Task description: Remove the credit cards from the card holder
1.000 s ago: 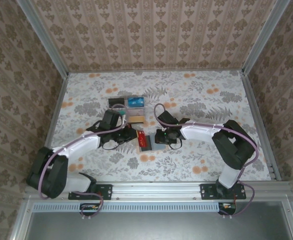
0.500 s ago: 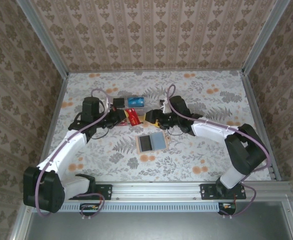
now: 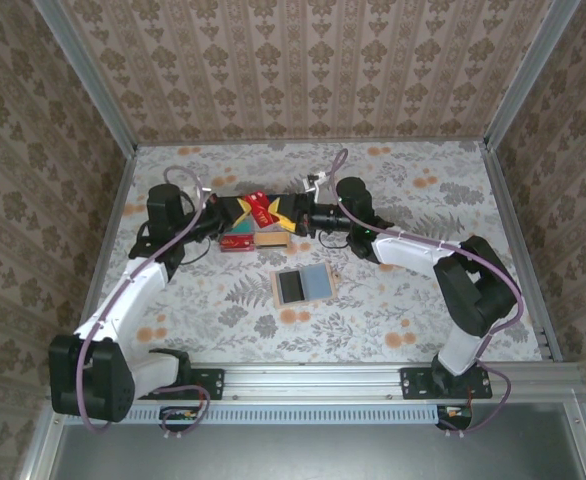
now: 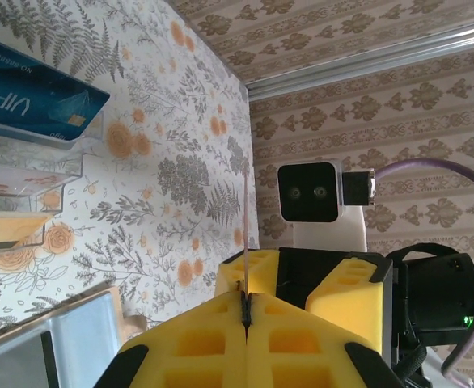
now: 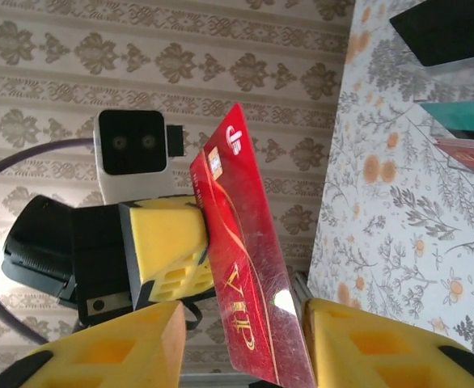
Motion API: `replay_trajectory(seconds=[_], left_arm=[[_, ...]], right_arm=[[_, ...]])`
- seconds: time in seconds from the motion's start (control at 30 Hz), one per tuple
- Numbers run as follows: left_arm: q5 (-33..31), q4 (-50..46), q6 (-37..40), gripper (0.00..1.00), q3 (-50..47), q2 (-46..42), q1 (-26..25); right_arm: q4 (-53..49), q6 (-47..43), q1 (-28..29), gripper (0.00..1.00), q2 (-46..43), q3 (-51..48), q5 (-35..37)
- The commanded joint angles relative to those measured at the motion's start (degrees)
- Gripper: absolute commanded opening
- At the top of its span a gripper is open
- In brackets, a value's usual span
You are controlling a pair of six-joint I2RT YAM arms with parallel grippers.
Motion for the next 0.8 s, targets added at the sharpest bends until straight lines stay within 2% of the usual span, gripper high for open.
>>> replay_trajectory(seconds=[0.0,0.17,0.3,0.33,0.4,0.47,0.53,0.63,0.77], left_arm=[[2.05,2.6,-1.92,0.0,0.64,0.28,0.63],[2.23,2.77,-2.31,0.0,0.19,0.2,0.81],[1.71,-0.45,-1.1,0.0,0.22,-0.18,1.36],[1.14,-2.66,0.02,0.04,0.59,-0.38,1.65],[-1.14,-9.44,3.45,0.22,1.53,-0.95,2.63],[-4.3,-17.76,9.0,0.47,2.5,-1.69,3.95],[-7.6,-23.7,12.77,0.64,2.41,-2.46,5.76],[-10.22,-28.1,15.54,0.81,0.09,-3.87,9.84],[-10.45,-29.81,16.65,0.98,-4.74,-5.99,16.35]], right_arm=[[3.78,2.31,0.11,0.37,0.67,1.39,-1.9],[2.5,1.63,0.21,0.24,0.51,1.2,-1.93],[-2.51,-2.53,0.37,0.06,0.05,1.54,-1.02],[-5.65,-5.25,0.38,0.01,-0.38,1.87,-0.12],[-13.0,-12.2,0.62,0.0,-1.59,2.71,2.43],[-21.29,-21.78,1.36,0.0,-2.7,4.24,5.91],[-28.53,-30.62,2.23,0.0,-3.09,6.25,9.0],[-35.14,-43.5,3.99,0.0,-2.33,9.57,12.16],[-46.19,-57.68,6.89,0.0,2.17,18.03,16.62]])
